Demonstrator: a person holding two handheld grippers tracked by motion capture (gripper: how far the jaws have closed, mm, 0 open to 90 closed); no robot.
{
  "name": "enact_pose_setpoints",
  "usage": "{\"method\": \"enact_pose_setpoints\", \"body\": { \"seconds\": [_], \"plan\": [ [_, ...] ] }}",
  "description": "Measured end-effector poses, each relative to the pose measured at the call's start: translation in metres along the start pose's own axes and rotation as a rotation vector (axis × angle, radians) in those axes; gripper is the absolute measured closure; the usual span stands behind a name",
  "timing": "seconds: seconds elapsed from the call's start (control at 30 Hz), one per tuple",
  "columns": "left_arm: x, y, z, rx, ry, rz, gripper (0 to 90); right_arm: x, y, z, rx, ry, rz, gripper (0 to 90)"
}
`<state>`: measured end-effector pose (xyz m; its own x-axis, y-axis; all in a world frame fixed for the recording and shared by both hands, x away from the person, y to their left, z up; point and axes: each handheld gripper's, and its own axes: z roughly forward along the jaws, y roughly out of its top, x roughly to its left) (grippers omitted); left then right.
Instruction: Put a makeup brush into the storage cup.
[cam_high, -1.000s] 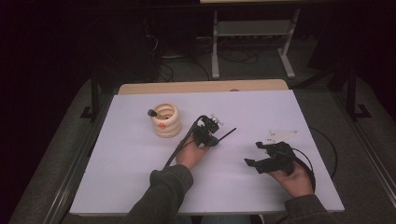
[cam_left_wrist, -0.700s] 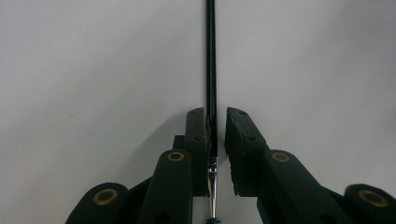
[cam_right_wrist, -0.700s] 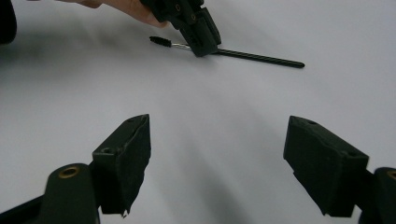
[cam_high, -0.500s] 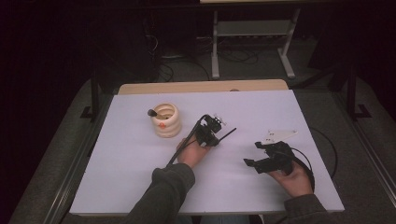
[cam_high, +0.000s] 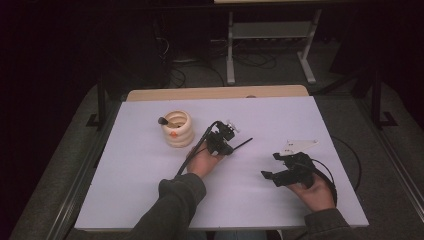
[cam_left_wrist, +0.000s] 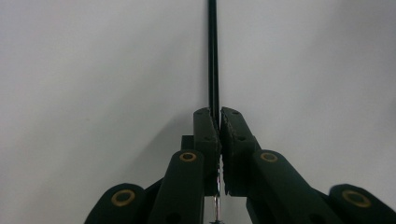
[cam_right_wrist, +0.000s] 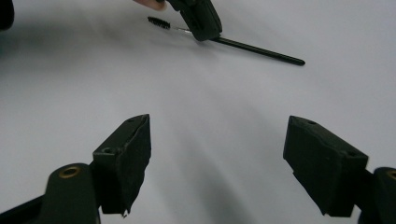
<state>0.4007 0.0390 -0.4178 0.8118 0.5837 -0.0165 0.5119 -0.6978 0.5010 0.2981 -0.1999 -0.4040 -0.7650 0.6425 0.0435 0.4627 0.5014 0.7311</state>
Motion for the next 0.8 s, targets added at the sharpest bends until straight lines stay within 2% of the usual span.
{"method": "enact_pose_setpoints", "body": {
  "seconds": [0.17, 0.37, 0.4, 0.6, 0.67, 0.7, 0.8],
  "plan": [
    [0.002, -0.003, -0.004, 0.002, 0.007, 0.011, 86.2, 0.001, 0.001, 0.001, 0.002, 0.001, -0.004, 22.2],
    [0.005, -0.007, -0.011, -0.024, -0.001, 0.007, 86.2, 0.0, 0.0, 0.0, 0.0, 0.0, -0.004, 22.2],
    [0.006, -0.007, -0.012, -0.022, -0.013, 0.0, 86.2, 0.0, 0.0, 0.0, -0.001, 0.0, -0.007, 22.2],
    [0.006, -0.011, -0.018, -0.023, -0.006, 0.019, 86.2, 0.001, 0.0, 0.001, 0.002, 0.001, -0.004, 22.3],
    [0.007, -0.013, -0.019, -0.017, -0.02, 0.022, 86.3, 0.001, 0.001, 0.0, 0.004, 0.0, -0.004, 22.2],
    [0.007, -0.013, -0.019, -0.014, -0.012, 0.029, 86.2, 0.002, 0.001, 0.001, 0.003, 0.001, 0.0, 22.3],
    [0.008, -0.015, -0.021, -0.021, -0.023, 0.029, 86.2, 0.003, 0.001, 0.001, 0.005, -0.001, -0.003, 22.3]
  ]
}}
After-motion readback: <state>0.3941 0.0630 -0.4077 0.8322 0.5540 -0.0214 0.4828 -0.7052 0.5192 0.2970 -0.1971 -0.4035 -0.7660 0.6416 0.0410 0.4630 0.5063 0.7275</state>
